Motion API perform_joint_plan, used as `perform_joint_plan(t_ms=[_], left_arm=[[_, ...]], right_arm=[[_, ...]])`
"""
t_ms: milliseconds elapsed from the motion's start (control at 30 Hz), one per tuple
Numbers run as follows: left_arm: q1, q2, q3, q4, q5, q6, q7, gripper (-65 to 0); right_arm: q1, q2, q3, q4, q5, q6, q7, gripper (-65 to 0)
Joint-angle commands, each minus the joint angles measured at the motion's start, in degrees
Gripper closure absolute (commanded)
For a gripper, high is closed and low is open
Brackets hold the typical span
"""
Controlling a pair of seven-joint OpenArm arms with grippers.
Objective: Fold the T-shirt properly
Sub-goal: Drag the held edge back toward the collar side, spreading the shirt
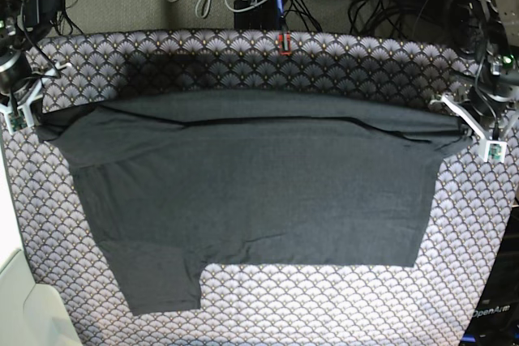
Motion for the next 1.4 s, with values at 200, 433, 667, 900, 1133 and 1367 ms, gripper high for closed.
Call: perform_joint_plan(t_ms=[200, 433, 667, 900, 1133, 1367], left_arm=[[2.0, -0.9, -0.6, 0.3, 0.3, 0.3, -1.0, -0.3], [3.9, -0.9, -0.2, 0.2, 0.3, 0.3, -1.0, -0.3], [5.0, -0.6, 0.1, -5.3, 0.3, 0.3, -1.6, -0.3], [5.0, -0.4, 0.1, -7.5, 0.1, 0.3, -1.7, -0.3], [5.0, -0.8, 0.1, -7.5, 0.3, 0.3, -1.4, -0.3], [5.0, -0.9, 0.1, -7.5, 0.3, 0.3, -1.0, -0.3]], right_arm=[[-2.5, 0.0, 0.5, 0.8, 0.5, -0.3, 1.1, 0.0], [-2.8, -1.2, 0.5, 0.6, 0.0, -0.3, 1.1, 0.0], [-4.7, -1.8, 0.2, 0.4, 0.0, -0.3, 1.1, 0.0], [-4.7, -2.3, 0.5, -5.6, 0.1, -0.3, 1.2, 0.0], [-4.7, -1.1, 0.6, -7.4, 0.1, -0.3, 1.2, 0.0], [-4.7, -1.0, 1.8, -7.4, 0.0, -0.3, 1.2, 0.0]])
